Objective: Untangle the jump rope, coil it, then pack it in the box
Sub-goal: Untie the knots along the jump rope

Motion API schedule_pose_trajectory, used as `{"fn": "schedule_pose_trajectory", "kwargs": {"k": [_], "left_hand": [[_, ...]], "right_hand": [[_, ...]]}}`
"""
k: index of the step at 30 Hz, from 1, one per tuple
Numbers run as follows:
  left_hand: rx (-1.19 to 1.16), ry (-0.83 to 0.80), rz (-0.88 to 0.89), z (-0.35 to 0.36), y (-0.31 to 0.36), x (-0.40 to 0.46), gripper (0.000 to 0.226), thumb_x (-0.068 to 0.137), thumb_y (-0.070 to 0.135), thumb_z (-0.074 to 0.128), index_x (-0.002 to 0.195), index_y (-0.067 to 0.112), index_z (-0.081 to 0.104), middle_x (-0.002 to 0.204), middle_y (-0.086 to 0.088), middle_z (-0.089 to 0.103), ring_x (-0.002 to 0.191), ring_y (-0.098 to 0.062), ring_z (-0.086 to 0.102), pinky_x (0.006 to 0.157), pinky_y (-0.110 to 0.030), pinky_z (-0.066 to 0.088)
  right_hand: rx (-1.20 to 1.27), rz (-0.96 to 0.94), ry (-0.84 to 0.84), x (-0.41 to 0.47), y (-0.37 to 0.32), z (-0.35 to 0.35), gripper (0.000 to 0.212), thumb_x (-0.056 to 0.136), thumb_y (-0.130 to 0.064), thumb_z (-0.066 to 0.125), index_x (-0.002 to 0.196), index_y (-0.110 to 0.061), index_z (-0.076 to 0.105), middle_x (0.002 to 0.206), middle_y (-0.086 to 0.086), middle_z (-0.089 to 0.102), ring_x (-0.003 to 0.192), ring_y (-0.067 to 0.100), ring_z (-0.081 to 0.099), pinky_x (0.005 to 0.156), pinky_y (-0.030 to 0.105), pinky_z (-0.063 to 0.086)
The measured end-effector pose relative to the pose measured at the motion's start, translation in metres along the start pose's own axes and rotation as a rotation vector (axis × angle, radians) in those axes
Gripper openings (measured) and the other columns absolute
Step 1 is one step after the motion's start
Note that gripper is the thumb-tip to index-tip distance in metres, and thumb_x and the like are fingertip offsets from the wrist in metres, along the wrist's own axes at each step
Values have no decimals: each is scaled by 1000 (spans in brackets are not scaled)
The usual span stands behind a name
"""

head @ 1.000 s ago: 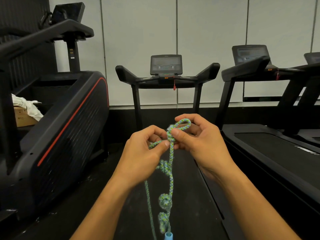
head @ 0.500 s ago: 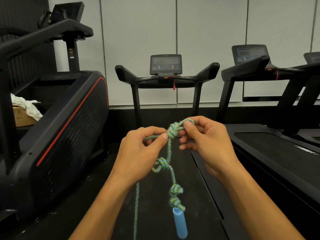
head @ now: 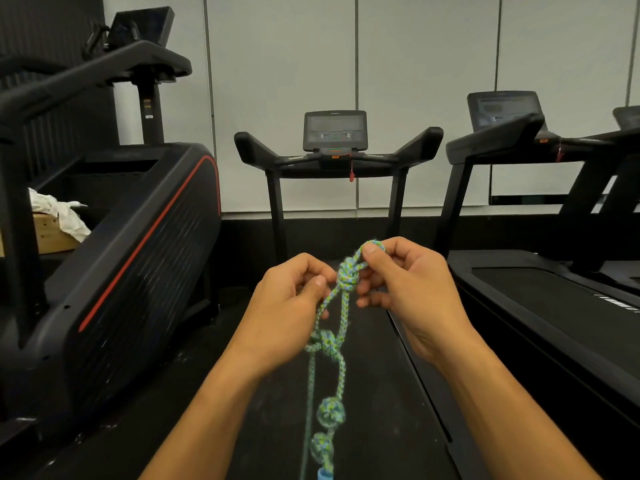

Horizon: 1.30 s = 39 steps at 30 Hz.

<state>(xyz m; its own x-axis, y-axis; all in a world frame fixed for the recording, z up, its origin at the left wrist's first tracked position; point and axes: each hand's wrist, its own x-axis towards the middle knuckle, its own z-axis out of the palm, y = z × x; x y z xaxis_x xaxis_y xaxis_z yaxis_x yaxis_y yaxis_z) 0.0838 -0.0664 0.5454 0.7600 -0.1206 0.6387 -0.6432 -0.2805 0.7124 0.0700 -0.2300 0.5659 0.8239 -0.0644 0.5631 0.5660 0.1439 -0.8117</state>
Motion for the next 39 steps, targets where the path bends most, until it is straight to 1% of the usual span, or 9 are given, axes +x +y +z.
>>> {"fn": "schedule_pose_trajectory", "kwargs": {"k": [3, 7, 11, 13, 18, 23, 28, 35, 39], "left_hand": [[-139, -29, -34, 3, 5, -2, 30, 102, 4, 48, 85, 19, 67, 76, -8, 61, 62, -13, 56, 62, -29, 46], [-343, -111, -83, 5, 11, -5, 21, 104, 21, 47, 100, 12, 66, 79, -9, 57, 56, -13, 49, 51, -30, 42], [-269, -151, -48, 6, 13, -6, 10, 95, 17, 65, 104, 13, 65, 76, -2, 60, 54, -7, 46, 46, -23, 38], [-203, -134, -17, 5, 11, -5, 11, 92, 12, 69, 103, 17, 67, 78, 0, 66, 59, -5, 54, 52, -18, 43], [-137, -43, 31, 6, 8, -2, 19, 80, 18, 75, 95, 30, 71, 82, -1, 73, 75, -22, 61, 76, -42, 55], [-99, 68, 42, 6, 8, -1, 29, 83, 5, 78, 91, 31, 70, 84, 3, 72, 68, -6, 62, 69, -30, 52], [12, 168, 119, 7, 10, -3, 31, 78, 7, 81, 87, 32, 65, 87, 7, 71, 66, -5, 58, 66, -32, 54], [98, 235, 219, 9, 16, -6, 28, 77, 10, 82, 86, 30, 65, 83, 10, 70, 62, -3, 52, 59, -24, 48], [91, 232, 236, 9, 16, -6, 24, 83, 10, 79, 92, 30, 69, 87, 15, 72, 82, 1, 66, 70, -11, 47]], "right_hand": [[8, 2, -3, -1, -1, 0, 18, 95, -14, 62, 93, 4, 66, 70, 15, 66, 57, 19, 61, 50, 28, 55], [-25, -6, -20, -1, 0, -2, 12, 93, -12, 65, 89, -1, 68, 70, 15, 69, 59, 21, 62, 50, 28, 53], [-4, -35, -37, 0, 0, -6, 8, 90, -5, 67, 97, -3, 68, 69, 13, 68, 60, 21, 63, 54, 30, 55], [-14, -59, -50, 0, -1, -9, 14, 90, 0, 66, 102, -5, 69, 69, 11, 68, 61, 19, 63, 56, 29, 54], [-1, -111, -90, 0, -3, -12, 21, 90, 9, 60, 95, -7, 72, 82, 18, 69, 69, 21, 64, 62, 31, 55], [33, -108, -138, -1, -7, -14, 28, 85, 19, 56, 79, -5, 68, 87, 14, 75, 75, 24, 71, 71, 35, 58], [-13, -125, -133, 0, -4, -17, 35, 78, 28, 50, 72, -4, 64, 89, 15, 74, 87, 29, 75, 72, 34, 60], [-114, -140, -165, -1, -3, -13, 22, 82, 8, 70, 98, -7, 69, 95, 12, 75, 88, 30, 73, 76, 38, 62], [-178, -143, -160, -1, 0, -10, 21, 86, 1, 71, 102, -13, 73, 93, 7, 76, 81, 16, 72, 71, 28, 59]]}}
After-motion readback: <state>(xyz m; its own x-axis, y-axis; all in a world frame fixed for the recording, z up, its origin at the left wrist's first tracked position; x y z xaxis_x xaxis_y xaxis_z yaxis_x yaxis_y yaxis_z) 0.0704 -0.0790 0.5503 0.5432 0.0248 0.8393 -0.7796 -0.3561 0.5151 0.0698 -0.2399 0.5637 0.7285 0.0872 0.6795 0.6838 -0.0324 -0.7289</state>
